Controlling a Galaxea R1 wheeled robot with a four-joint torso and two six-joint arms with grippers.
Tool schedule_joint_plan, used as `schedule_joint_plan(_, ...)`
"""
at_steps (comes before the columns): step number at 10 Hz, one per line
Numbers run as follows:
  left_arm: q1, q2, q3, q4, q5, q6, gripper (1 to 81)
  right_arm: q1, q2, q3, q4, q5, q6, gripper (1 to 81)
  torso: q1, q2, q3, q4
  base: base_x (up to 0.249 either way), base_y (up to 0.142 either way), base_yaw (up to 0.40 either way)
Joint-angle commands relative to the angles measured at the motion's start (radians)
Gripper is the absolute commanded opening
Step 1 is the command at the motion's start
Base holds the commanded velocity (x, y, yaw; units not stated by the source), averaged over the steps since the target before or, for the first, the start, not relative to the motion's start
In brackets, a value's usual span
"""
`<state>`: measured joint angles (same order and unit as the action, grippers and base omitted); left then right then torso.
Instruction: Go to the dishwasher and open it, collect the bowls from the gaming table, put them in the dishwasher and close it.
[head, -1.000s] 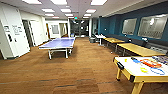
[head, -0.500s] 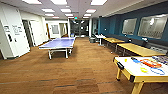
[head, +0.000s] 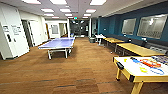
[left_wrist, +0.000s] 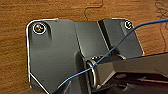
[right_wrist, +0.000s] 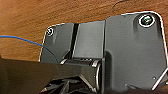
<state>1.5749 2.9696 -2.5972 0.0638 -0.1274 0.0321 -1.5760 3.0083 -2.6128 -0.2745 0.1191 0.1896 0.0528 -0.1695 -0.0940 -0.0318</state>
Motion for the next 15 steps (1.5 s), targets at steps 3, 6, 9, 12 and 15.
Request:
schedule_joint_plan(3, -0.045, -0.006, 0.008, 0.013, 0.049, 0.008, 81.1, 0.049, 0.005, 0.004, -0.015, -0.041, -0.004, 81.1, 0.000, 0.000, 0.000, 0.000, 0.000, 0.000, -0.348)
schedule_joint_plan(6, -0.045, -0.004, 0.006, 0.013, 0.049, 0.008, 81.1, 0.047, 0.005, 0.004, -0.020, -0.041, -0.005, 81.1, 0.000, 0.000, 0.000, 0.000, 0.000, 0.000, -0.356)
schedule_joint_plan(9, -0.045, -0.004, 0.005, 0.013, 0.049, 0.008, 81.1, 0.046, 0.007, 0.004, -0.025, -0.041, -0.004, 81.1, 0.000, 0.000, 0.000, 0.000, 0.000, 0.000, -0.355)
schedule_joint_plan(12, -0.045, -0.004, 0.005, 0.013, 0.049, 0.006, 81.1, 0.046, 0.007, 0.004, -0.028, -0.041, -0.004, 81.1, 0.000, 0.000, 0.000, 0.000, 0.000, 0.000, -0.355)
schedule_joint_plan(15, -0.045, -0.006, 0.005, 0.008, 0.049, 0.006, 81.1, 0.049, 0.008, 0.004, -0.032, -0.041, -0.004, 81.1, 0.000, 0.000, 0.000, 0.000, 0.000, 0.000, -0.351)
